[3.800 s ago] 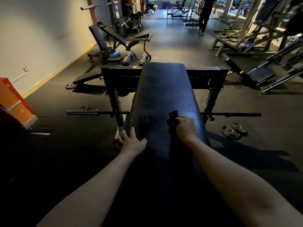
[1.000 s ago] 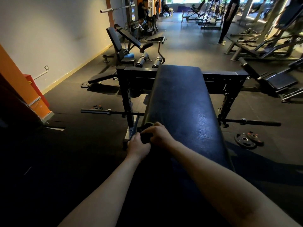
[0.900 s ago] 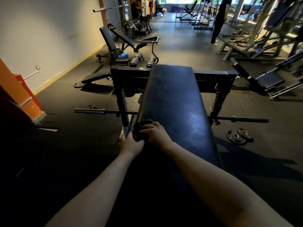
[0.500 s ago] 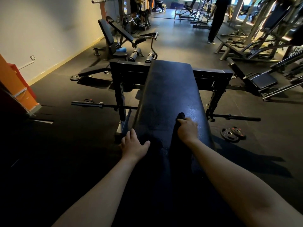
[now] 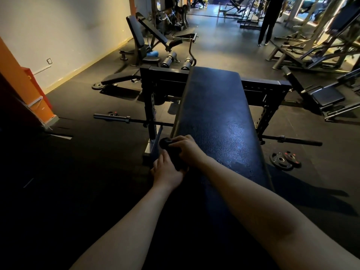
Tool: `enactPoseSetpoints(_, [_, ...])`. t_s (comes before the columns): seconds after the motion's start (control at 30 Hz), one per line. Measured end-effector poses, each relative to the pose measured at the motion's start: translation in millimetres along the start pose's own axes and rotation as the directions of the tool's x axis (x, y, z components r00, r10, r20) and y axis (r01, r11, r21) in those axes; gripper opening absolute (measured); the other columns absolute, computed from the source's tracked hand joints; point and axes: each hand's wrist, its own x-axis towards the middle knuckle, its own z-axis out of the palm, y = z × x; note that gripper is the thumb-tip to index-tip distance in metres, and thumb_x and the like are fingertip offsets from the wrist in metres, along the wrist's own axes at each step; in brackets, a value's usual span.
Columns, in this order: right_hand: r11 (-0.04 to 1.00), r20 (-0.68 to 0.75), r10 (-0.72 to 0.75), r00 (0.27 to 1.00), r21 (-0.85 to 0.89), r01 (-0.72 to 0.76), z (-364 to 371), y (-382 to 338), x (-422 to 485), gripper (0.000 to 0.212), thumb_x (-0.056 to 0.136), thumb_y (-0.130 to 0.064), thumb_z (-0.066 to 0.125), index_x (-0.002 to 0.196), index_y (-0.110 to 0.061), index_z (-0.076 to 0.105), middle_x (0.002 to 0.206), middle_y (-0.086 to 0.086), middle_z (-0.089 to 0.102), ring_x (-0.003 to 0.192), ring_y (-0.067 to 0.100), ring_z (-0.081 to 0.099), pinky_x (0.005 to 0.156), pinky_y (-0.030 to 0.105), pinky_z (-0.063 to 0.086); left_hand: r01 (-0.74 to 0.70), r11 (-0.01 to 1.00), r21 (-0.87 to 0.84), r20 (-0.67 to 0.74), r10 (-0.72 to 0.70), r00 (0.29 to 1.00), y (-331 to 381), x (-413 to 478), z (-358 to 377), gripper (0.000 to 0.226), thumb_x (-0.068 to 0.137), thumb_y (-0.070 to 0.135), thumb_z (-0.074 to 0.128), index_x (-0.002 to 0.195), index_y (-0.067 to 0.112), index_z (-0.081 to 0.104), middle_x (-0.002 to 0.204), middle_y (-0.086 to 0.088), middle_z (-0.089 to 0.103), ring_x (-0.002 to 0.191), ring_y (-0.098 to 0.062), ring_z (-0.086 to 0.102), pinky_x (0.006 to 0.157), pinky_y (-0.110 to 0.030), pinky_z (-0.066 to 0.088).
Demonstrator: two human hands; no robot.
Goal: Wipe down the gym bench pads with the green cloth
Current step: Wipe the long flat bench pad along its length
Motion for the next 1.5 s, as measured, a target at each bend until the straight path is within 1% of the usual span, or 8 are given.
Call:
enactPoseSetpoints(0.2, [0.938,-0.331,0.334,0.883,0.021,-0.347,-15.7,66.1,-44.8,0.046,0.086,0.005,0.052,0.121,-0.016,0.072,0.129,0.011,0.063,0.117,0.040,0.049,0.099,0.030,0.034,0.005,1.000,0.024,0.018,-0.006,1.000,-0.9,-1.2,0.5,0.104,0.090,0.057,0.062,0.159,0.010,0.000,0.166,-0.009,0.011,0.150,-0.034,0.012,0.119,-0.051,0.017])
enactPoseSetpoints(0.33, [0.880,-0.348,0.465,0.814,0.082,-0.467,-16.1,48.7,-43.3,0.047,0.084,0.004,0.050,0.121,-0.016,0.072,0.130,0.015,0.061,0.114,0.041,0.050,0.097,0.032,0.035,0.005,1.000,0.007,0.001,-0.005,1.000,0.8,0.4,2.3,0.106,0.089,0.056,0.065,0.160,0.011,-0.001,0.166,-0.009,0.011,0.150,-0.033,0.012,0.118,-0.051,0.017])
enactPoseSetpoints(0.5, [0.978,-0.158,0.201,0.967,0.082,-0.190,4.9,-6.0,-13.4,0.046,0.087,0.003,0.051,0.123,-0.019,0.070,0.133,0.005,0.062,0.121,0.031,0.050,0.106,0.038,0.037,-0.007,1.000,-0.030,-0.021,0.006,1.000,-0.3,0.6,2.2,0.105,0.089,0.042,0.071,0.160,0.013,-0.002,0.166,-0.009,0.012,0.151,-0.032,0.011,0.120,-0.052,0.015])
enactPoseSetpoints(0.63, [1.000,-0.031,0.013,0.999,-0.020,-0.013,-6.1,-12.1,-15.7,0.039,0.095,-0.003,0.053,0.128,-0.020,0.066,0.140,-0.001,0.056,0.121,0.025,0.039,0.100,0.031,0.031,-0.027,1.000,-0.009,-0.026,0.027,0.999,-2.5,-0.4,3.2,0.098,0.090,0.037,0.069,0.160,0.014,0.004,0.165,-0.010,0.016,0.151,-0.032,0.012,0.121,-0.052,0.014])
enactPoseSetpoints(0.97, [0.874,-0.306,0.457,0.835,-0.019,-0.485,-20.7,52.6,-50.9,0.040,0.085,-0.001,0.051,0.114,-0.017,0.075,0.132,0.013,0.059,0.116,0.038,0.052,0.097,0.029,0.027,0.004,0.999,-0.044,-0.024,-0.005,1.000,1.3,-3.1,2.4,0.109,0.088,0.054,0.067,0.160,0.011,-0.003,0.167,-0.008,0.009,0.151,-0.032,0.012,0.121,-0.050,0.017])
enactPoseSetpoints(1.13, [0.983,-0.069,0.170,0.983,-0.065,-0.174,-7.2,-4.0,-17.1,0.042,0.093,-0.004,0.050,0.130,-0.018,0.065,0.143,0.005,0.051,0.123,0.031,0.043,0.109,0.038,0.032,-0.011,0.996,-0.087,-0.040,0.007,0.999,0.3,-2.6,4.1,0.113,0.086,0.048,0.072,0.159,0.011,-0.006,0.166,-0.011,0.015,0.151,-0.032,0.013,0.122,-0.051,0.016])
enactPoseSetpoints(1.27, [0.996,0.158,-0.005,0.987,-0.090,0.019,-13.2,-32.6,-2.9,0.043,0.098,-0.009,0.051,0.137,-0.025,0.059,0.149,-0.003,0.044,0.123,0.026,0.035,0.106,0.037,0.033,-0.021,0.997,-0.073,-0.085,0.015,0.996,-3.7,-1.6,5.8,0.111,0.086,0.045,0.074,0.159,0.014,-0.003,0.165,-0.009,0.017,0.151,-0.031,0.013,0.122,-0.050,0.014])
enactPoseSetpoints(1.5, [0.982,-0.171,0.146,0.974,-0.095,-0.164,-14.6,34.3,-59.5,0.038,0.096,-0.011,0.052,0.128,-0.025,0.066,0.140,0.001,0.056,0.118,0.028,0.041,0.102,0.038,0.041,-0.080,0.987,0.138,0.133,0.062,0.989,6.9,-2.6,2.0,0.079,0.091,0.064,0.052,0.156,0.050,0.008,0.167,-0.003,-0.007,0.151,-0.033,-0.005,0.118,-0.062,0.005])
